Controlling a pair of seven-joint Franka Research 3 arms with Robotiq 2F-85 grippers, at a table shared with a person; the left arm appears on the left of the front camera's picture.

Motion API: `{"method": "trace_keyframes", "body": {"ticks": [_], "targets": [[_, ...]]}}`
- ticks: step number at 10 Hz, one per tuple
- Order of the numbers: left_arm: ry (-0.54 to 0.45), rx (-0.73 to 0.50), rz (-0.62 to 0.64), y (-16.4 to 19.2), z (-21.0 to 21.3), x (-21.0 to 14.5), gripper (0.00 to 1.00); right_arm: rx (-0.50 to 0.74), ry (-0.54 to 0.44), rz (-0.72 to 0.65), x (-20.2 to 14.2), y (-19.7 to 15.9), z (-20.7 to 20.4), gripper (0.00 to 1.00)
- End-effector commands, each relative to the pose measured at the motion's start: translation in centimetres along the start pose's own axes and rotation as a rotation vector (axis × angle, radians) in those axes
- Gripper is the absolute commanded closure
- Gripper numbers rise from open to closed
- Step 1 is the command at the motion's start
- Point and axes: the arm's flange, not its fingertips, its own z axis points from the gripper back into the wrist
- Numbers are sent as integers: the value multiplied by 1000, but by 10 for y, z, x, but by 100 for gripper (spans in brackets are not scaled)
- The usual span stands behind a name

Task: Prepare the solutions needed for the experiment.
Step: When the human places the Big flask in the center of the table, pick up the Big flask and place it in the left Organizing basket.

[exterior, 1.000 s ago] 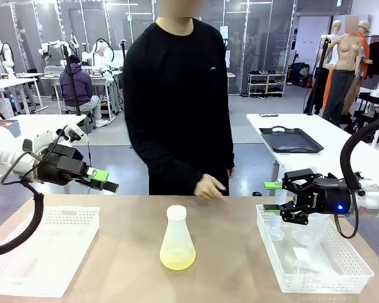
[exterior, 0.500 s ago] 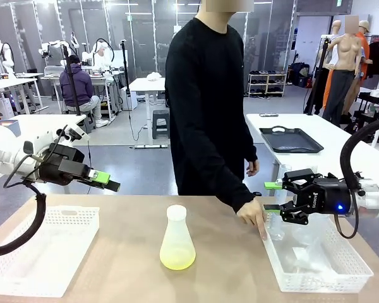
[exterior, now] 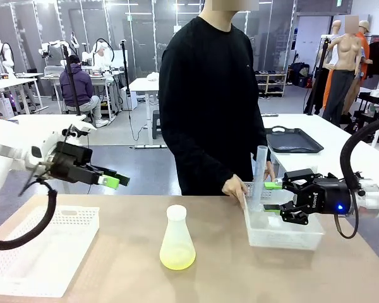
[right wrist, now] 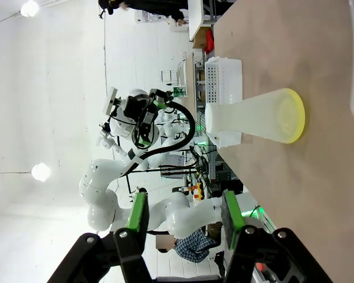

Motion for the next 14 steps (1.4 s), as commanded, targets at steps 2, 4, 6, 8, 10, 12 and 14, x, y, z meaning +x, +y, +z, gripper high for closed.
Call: {"method": "trace_keyframes", "body": {"ticks": [2, 4, 6, 8, 10, 12, 14], "targets": [[132, 97, -405, 16, -29, -11, 0, 0, 2, 2, 0, 0, 0, 37], [106, 45, -299, 7, -22, 1, 0, 0, 2, 2, 0, 0, 0, 37], [106, 45, -299, 7, -22, 1, 0, 0, 2, 2, 0, 0, 0, 37], [127, 53, -331, 11, -25, -4, 0, 0, 2, 2, 0, 0, 0, 37], [66, 26, -425, 35, -48, -2, 0, 0, 2, 2, 0, 0, 0, 37], [-2, -6, -500, 50, -61, -2, 0, 0, 2, 2, 0, 0, 0, 37], [-58, -62, -518, 72, -77, -14, 0, 0, 2, 2, 0, 0, 0, 37]]}}
